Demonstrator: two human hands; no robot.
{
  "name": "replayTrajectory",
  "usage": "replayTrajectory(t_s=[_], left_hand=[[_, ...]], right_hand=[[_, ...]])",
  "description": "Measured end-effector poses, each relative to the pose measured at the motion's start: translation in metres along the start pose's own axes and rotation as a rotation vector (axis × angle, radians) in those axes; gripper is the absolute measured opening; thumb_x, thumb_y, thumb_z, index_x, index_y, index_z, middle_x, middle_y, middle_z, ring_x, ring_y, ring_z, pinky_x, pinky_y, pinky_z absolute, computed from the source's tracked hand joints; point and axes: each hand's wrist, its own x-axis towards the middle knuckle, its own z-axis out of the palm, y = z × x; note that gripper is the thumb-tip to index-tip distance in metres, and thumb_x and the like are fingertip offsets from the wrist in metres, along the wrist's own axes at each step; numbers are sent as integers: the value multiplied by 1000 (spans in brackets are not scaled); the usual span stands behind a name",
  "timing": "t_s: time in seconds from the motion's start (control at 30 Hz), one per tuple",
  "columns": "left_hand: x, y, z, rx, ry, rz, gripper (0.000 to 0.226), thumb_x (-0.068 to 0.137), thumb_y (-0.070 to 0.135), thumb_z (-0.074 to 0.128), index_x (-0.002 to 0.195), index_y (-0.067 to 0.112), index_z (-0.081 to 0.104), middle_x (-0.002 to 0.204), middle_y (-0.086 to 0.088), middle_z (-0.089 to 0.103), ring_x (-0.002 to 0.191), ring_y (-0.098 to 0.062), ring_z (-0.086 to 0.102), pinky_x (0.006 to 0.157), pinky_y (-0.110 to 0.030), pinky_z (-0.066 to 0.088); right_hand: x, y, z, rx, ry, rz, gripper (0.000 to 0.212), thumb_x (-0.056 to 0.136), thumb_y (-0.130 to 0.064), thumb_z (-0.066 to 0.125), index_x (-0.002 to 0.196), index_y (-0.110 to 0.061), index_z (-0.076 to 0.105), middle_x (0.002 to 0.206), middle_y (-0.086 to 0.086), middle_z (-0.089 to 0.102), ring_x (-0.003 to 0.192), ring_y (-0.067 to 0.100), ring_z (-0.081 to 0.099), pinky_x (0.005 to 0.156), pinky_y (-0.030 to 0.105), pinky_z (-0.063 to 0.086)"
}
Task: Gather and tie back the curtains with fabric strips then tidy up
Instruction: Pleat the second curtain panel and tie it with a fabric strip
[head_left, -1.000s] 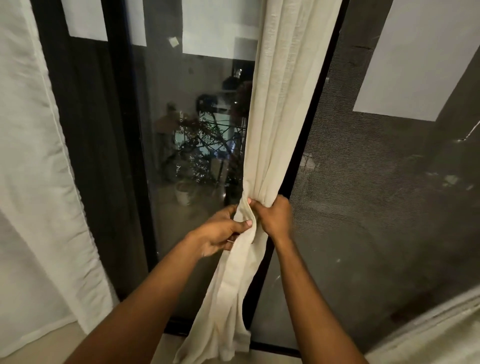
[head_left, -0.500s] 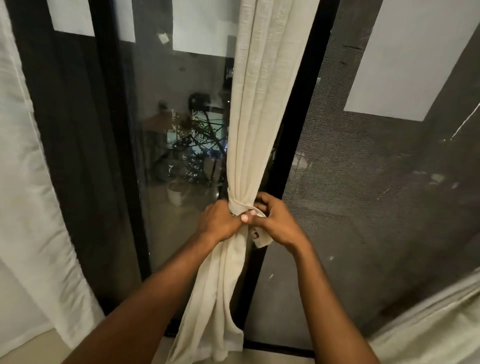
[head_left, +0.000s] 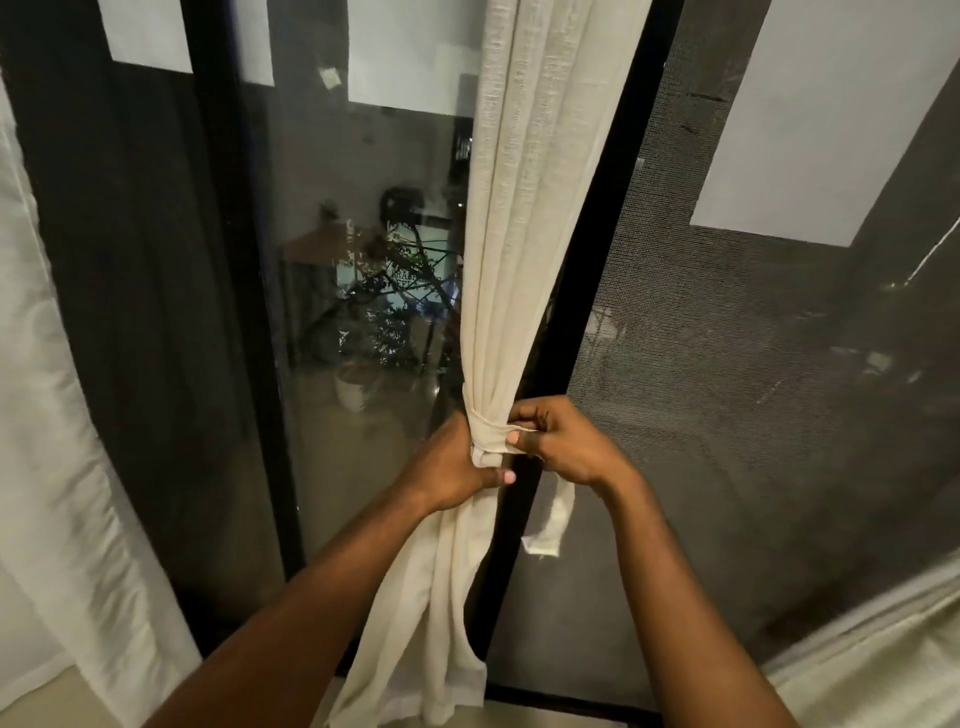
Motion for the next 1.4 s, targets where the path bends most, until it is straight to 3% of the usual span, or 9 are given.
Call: replayTrajectory(t_s=[0.1,0.2,0.5,0.67,0.87,0.97,1.07,1.23,1.4], left_hand=[[-6,0,11,-86,147,-39,79,76,27,76,140,23,31,136,3,50,121,-14,51,101,-36,44],[-9,3,15,-82,213,-98,64,84,23,67,138,20,34,133,-3,54,117,-22,55,95,-37,48],[-7,6,13,37,190,-143,63,75,35,48,136,21,38,130,-7,57,114,-31,56,93,-47,48],[-10,6,10,18,148,-167,64,74,33,51,135,23,37,130,-5,56,115,-30,56,94,-47,48],[-17,23,8,-184,-229,-244,72,59,16,57,130,26,51,118,1,62,107,-17,58,95,-39,49],[-24,25,-1,-306,-410,-341,60,64,10,63,122,19,57,113,-4,65,98,-20,62,81,-26,51],[-25,22,-4,-350,-508,-366,66,62,12,68,126,22,56,122,-2,64,110,-18,59,95,-31,47],[-3,25,7,-141,-125,-270,58,75,11,59,132,19,51,122,-4,61,107,-20,58,86,-28,47],[-4,27,9,-257,-128,-173,58,78,-3,60,130,21,49,118,1,61,111,-14,57,87,-26,46]], right_hand=[[2,0,5,-34,26,-7,22,91,4,56,105,-4,69,91,-5,70,80,-4,64,72,14,47],[5,6,8,-62,64,-12,24,91,2,57,110,-3,69,104,2,71,96,8,66,86,25,51],[12,18,14,-387,300,22,20,86,-9,62,100,-19,72,98,-4,73,95,14,66,88,40,52],[5,15,18,-647,429,16,20,90,-16,61,106,-22,71,103,-3,71,104,22,56,92,38,35],[-3,23,9,-471,299,41,17,78,-1,62,91,-8,70,89,5,72,82,21,67,71,45,55],[-15,10,-4,-381,130,59,21,79,-1,66,98,-9,72,94,2,73,86,15,67,77,40,56],[-16,1,-5,-389,104,69,24,81,-1,65,102,-9,71,97,3,72,88,16,67,76,37,56],[14,6,19,-540,426,125,17,78,-1,58,93,-4,67,92,14,69,83,33,66,69,46,56],[27,10,36,-376,629,51,15,82,-13,64,93,-3,68,102,13,63,86,30,63,69,41,54]])
